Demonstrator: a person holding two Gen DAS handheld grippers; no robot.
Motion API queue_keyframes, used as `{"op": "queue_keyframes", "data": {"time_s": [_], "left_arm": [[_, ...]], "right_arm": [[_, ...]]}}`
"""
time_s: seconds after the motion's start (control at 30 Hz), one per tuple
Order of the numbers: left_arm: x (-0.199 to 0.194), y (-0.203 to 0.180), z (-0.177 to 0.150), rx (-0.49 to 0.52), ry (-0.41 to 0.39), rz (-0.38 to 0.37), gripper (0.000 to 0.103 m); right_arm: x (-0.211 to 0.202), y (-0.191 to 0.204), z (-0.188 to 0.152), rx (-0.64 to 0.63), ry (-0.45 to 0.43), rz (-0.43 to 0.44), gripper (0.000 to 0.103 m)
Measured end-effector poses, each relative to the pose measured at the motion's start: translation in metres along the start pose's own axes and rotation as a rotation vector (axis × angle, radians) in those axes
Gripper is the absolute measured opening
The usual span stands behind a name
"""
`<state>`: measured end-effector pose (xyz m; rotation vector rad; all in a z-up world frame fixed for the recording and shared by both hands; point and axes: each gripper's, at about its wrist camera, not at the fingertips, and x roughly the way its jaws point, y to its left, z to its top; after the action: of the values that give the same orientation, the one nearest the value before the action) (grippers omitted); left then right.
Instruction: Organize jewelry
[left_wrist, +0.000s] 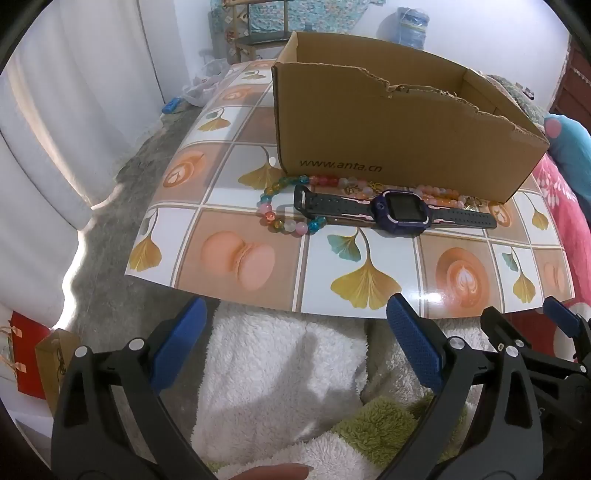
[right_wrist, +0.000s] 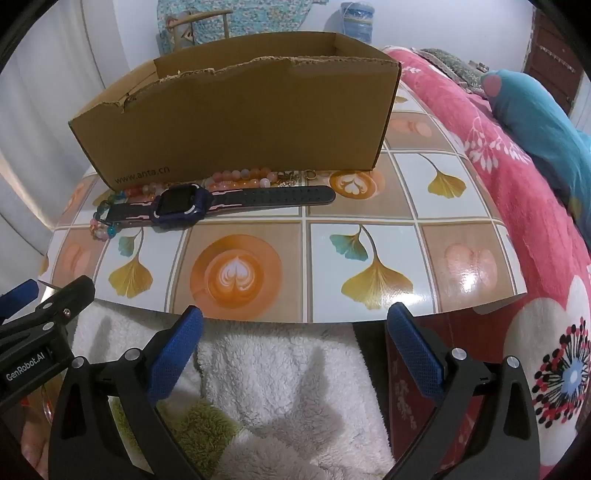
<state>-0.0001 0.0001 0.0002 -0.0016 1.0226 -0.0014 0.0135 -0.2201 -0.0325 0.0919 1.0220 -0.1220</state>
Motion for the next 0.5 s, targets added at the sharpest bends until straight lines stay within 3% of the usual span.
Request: {"op": "queue_keyframes", "data": {"time_s": [0.5], "left_arm": [[0.0015, -0.003, -0.003, 0.015, 0.003, -0.01, 0.094]], "right_arm": [[0.0, 0.0, -0.0002, -0.001, 0.0, -0.006, 0.097]]}}
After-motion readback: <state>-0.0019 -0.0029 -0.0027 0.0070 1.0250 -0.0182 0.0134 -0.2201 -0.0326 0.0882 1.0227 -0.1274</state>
